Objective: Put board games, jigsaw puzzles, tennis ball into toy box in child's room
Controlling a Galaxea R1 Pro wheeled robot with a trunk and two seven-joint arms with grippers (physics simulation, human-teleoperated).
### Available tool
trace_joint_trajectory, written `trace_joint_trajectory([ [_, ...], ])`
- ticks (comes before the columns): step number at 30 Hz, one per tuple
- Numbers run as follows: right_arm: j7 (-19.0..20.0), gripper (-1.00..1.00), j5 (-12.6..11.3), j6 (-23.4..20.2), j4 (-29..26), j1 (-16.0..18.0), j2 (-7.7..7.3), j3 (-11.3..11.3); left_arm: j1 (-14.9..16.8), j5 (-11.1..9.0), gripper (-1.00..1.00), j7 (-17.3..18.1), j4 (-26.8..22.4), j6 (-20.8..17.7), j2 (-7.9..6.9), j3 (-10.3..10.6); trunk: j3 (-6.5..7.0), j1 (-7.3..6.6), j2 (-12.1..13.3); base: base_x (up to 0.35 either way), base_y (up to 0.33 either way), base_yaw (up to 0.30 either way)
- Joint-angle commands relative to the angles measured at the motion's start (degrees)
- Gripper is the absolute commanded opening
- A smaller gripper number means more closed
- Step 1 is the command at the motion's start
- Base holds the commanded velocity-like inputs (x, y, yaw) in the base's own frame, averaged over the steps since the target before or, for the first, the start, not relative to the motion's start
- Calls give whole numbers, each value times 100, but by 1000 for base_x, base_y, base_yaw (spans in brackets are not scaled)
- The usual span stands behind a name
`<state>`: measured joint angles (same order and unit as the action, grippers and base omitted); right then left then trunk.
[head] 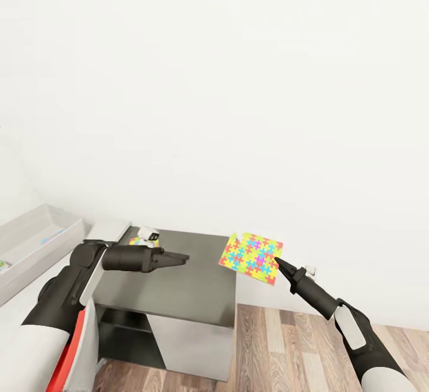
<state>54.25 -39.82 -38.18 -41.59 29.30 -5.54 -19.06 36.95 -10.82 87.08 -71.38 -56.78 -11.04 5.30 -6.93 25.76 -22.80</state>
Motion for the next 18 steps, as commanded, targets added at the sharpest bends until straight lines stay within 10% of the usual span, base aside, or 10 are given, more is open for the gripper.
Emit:
trace_joint_trajectory([
  [1, 6, -100, -13, -32, 2, 5, 1, -8, 6, -4, 100, 11, -3, -59, -5, 10, -3, 2, -12, -99, 0, 0],
  [18, 6, -100, -9, -29, 2, 5, 1, -10, 6, 20, 100, 11, -4, -52, 6, 15, 159, 2, -12, -10, 0, 0],
])
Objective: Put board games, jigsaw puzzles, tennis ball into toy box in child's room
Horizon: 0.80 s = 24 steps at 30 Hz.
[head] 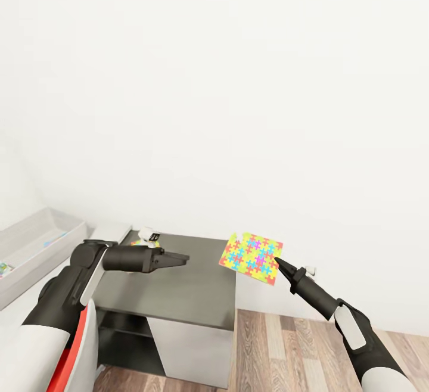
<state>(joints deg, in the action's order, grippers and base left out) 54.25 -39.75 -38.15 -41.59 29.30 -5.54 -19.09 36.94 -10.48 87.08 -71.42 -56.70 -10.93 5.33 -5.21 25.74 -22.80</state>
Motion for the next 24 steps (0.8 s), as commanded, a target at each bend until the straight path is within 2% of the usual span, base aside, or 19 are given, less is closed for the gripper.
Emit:
trace_joint_trajectory([
  [1, 6, -100, -18, -33, 2, 5, 1, -7, 6, -15, 100, 11, -1, -61, -6, 12, -3, 4, -12, 0, 0, 0],
  [5, 68, -100, -27, -37, 2, 5, 1, -7, 6, -15, 100, 11, 0, -57, -5, 12, 35, 4, -12, 0, 0, 0],
  [11, 445, -100, -19, -21, 2, 5, 1, -15, 6, -15, 100, 11, 2, -52, -5, 18, 92, 4, -12, 0, 0, 0],
  [24, 492, -100, -17, -9, 2, 5, 1, -10, 6, -15, 100, 12, 3, -52, -5, 13, 217, 4, -12, 0, 0, 0],
])
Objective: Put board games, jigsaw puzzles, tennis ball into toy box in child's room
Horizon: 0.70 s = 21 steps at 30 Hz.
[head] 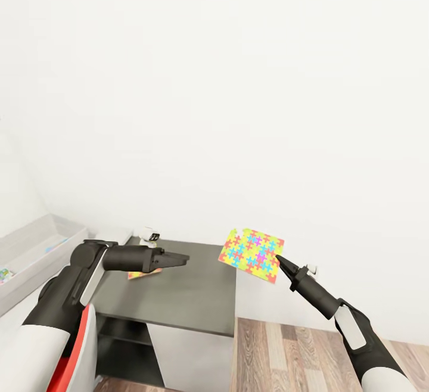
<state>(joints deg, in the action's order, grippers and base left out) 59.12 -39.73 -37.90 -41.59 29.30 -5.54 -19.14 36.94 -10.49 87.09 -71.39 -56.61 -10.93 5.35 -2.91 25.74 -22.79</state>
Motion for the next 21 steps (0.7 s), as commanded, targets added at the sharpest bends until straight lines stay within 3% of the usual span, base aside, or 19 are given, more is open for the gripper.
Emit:
trace_joint_trajectory([
  [1, 5, -100, -19, -32, 2, 5, 0, -4, 6, -15, 100, 11, -1, -61, -5, 11, -4, 4, -13, 0, 0, 0],
  [8, -129, -100, 46, 124, 4, 5, -6, -2, 6, -12, 100, 14, -1, -52, -10, 15, 63, 4, -13, 0, 0, 6],
  [13, -814, -100, 42, 71, 9, 11, -241, 4, 6, -15, 100, 18, -2, -52, -14, -8, 79, 4, -13, 0, 0, 14],
  [21, -955, -100, 44, 21, 3, 13, -323, 31, 6, -15, 100, 19, -1, -52, -22, -33, 80, 4, -13, 0, 0, 1],
])
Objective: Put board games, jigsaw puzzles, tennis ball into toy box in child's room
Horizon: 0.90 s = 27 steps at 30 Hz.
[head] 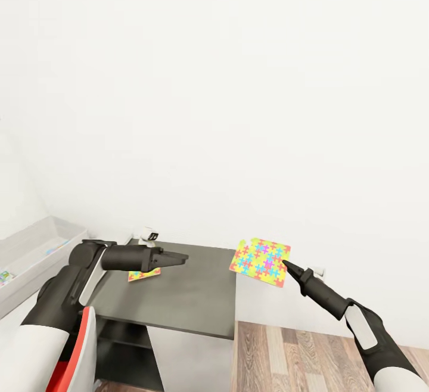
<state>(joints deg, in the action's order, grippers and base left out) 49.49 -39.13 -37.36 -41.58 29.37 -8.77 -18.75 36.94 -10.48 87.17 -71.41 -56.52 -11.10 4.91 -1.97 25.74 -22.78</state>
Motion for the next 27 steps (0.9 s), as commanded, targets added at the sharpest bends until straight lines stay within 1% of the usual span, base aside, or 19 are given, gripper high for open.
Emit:
trace_joint_trajectory([
  [1, 11, -100, -18, -34, 0, 5, 0, -8, 6, -15, 100, 11, 0, -61, -6, 8, -14, 4, -14, 0, 0, 0],
  [21, 72, -100, -25, -18, -8, 4, -2, -15, 6, -23, 100, 18, -5, -44, -6, 15, -14, 4, -14, 0, 0, 0],
  [27, 192, -100, -17, 20, -13, 3, 6, 0, 6, -24, 100, 28, -5, -28, -6, 11, -14, 4, -14, 0, 0, 0],
])
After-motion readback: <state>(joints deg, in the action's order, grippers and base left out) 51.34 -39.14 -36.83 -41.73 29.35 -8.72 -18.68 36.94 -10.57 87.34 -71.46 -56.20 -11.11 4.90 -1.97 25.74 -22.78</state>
